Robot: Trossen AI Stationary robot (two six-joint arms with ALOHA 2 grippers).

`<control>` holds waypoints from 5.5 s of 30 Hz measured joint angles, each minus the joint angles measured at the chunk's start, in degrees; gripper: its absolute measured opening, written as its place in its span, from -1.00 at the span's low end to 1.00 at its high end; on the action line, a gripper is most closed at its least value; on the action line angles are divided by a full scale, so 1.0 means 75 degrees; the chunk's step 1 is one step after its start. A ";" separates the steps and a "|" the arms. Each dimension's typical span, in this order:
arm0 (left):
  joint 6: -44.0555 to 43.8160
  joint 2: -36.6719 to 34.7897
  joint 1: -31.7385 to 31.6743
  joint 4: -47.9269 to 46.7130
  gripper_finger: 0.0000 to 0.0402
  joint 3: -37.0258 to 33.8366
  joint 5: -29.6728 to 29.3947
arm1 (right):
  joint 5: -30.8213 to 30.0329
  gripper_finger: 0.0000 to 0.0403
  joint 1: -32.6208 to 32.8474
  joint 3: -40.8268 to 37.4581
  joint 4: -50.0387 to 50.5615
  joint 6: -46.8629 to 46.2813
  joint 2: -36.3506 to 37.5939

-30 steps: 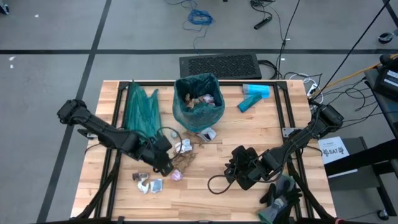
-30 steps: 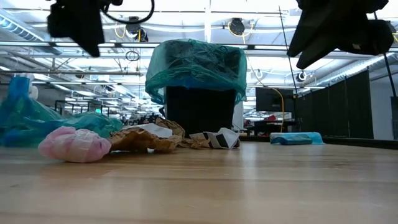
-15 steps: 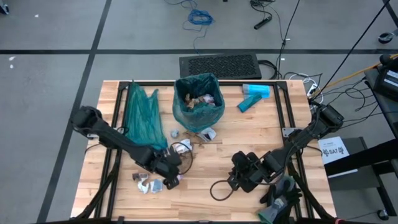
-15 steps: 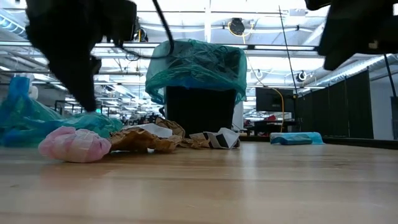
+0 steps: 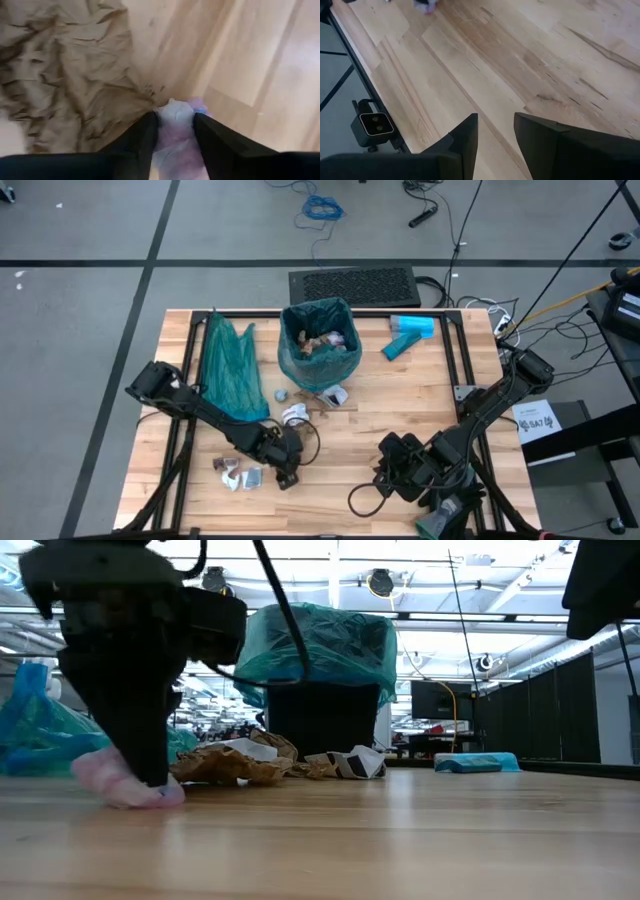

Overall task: Place trash/remove bag and relplace
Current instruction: Put the pink plastic into the blue trash bag inside the black trash bin, then put the white paper into the blue trash bag inside the black trash bin

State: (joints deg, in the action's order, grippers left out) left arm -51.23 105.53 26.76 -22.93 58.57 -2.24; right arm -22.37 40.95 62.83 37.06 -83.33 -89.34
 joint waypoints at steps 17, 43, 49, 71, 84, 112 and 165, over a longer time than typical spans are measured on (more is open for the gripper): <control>0.0539 -0.1434 -0.0417 -0.0553 -0.98 0.1907 -0.0810 | -0.0480 -0.40 -0.0059 0.0000 -0.0002 0.0227 0.0000; 0.5791 -0.2927 -0.5763 -0.2521 -0.66 0.4167 -0.0901 | -0.1803 -0.40 -0.0318 0.0000 -0.0215 -0.1391 -0.0003; 0.5949 -0.2939 -0.6420 -0.2747 -0.40 0.4167 -0.0530 | -0.1860 -0.40 -0.0473 0.0000 -0.0204 -0.1600 -0.0003; 0.2056 -0.4925 -0.2548 -0.5857 -0.35 0.3120 -0.1711 | -0.1775 -0.40 -0.0766 0.0000 -0.0178 -0.0610 -0.0003; -0.4899 -0.4626 0.1545 -0.5550 -0.36 0.0183 -0.2578 | -0.1385 -0.40 -0.0816 0.0000 -0.0292 0.0453 -0.0003; -0.9530 -0.3149 0.2883 -0.2475 -0.36 -0.2458 -0.0274 | -0.1161 -0.40 -0.0804 0.0000 -0.0347 0.0685 -0.0003; 0.1014 -0.4674 -0.2985 -0.3989 -1.00 0.3773 -0.3281 | -0.1221 -0.40 -0.0928 0.0000 -0.0728 0.0938 -0.0003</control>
State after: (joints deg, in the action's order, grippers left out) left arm -43.62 70.48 4.37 -52.85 86.87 -26.85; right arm -31.53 33.99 62.83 31.60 -76.30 -89.36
